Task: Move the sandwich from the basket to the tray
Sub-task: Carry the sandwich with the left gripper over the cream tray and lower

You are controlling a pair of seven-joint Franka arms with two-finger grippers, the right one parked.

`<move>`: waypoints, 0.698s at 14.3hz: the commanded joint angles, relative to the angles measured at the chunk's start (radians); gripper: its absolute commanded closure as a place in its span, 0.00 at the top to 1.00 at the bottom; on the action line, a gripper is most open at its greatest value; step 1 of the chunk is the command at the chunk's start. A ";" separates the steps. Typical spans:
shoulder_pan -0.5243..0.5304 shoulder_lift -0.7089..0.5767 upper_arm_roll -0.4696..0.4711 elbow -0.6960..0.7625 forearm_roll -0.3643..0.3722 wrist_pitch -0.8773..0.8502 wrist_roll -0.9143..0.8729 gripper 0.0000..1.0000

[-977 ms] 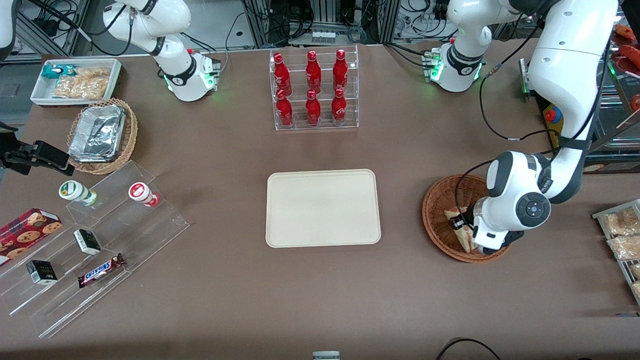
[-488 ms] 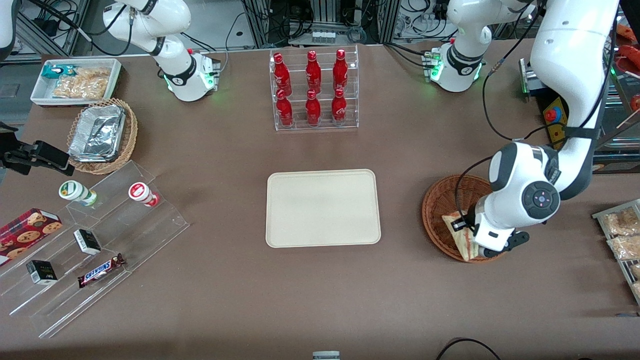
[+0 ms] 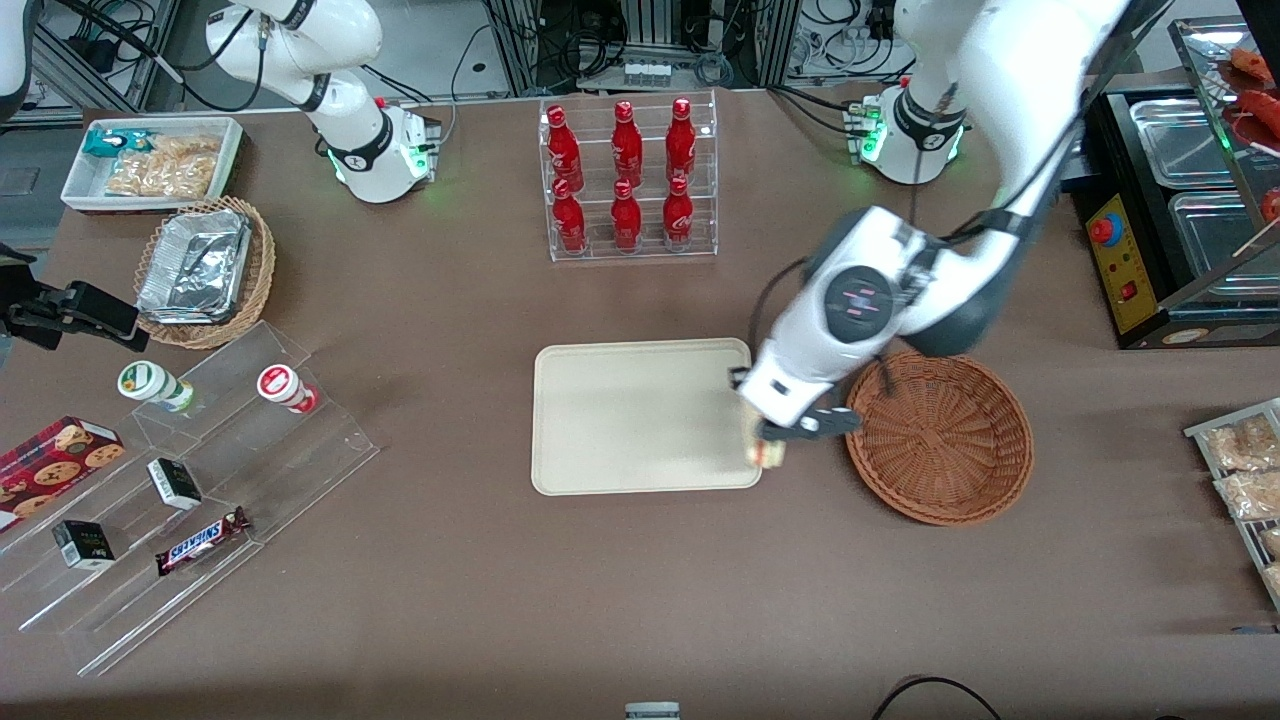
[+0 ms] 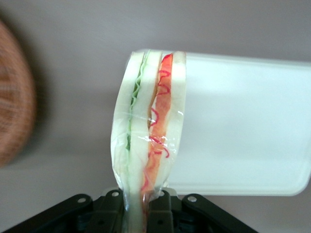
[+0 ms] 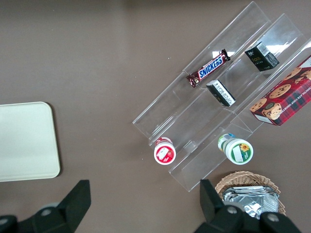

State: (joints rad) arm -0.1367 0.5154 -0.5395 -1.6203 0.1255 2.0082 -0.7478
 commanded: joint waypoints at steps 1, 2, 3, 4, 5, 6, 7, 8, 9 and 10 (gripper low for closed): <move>-0.098 0.138 0.023 0.123 0.103 -0.014 -0.078 0.14; -0.124 0.179 0.023 0.150 0.153 -0.009 -0.140 0.14; -0.151 0.219 0.023 0.187 0.199 -0.005 -0.197 0.14; -0.174 0.253 0.021 0.213 0.236 -0.005 -0.241 0.14; -0.191 0.273 0.021 0.226 0.250 -0.003 -0.266 0.14; -0.199 0.281 0.021 0.226 0.250 0.003 -0.271 0.15; -0.213 0.285 0.021 0.226 0.249 0.014 -0.272 0.17; -0.219 0.288 0.021 0.226 0.249 0.020 -0.272 0.20; -0.228 0.301 0.021 0.227 0.249 0.026 -0.272 0.23; -0.241 0.305 0.023 0.229 0.250 0.033 -0.280 0.33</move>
State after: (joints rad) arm -0.3442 0.8055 -0.5280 -1.4232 0.3539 2.0353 -0.9988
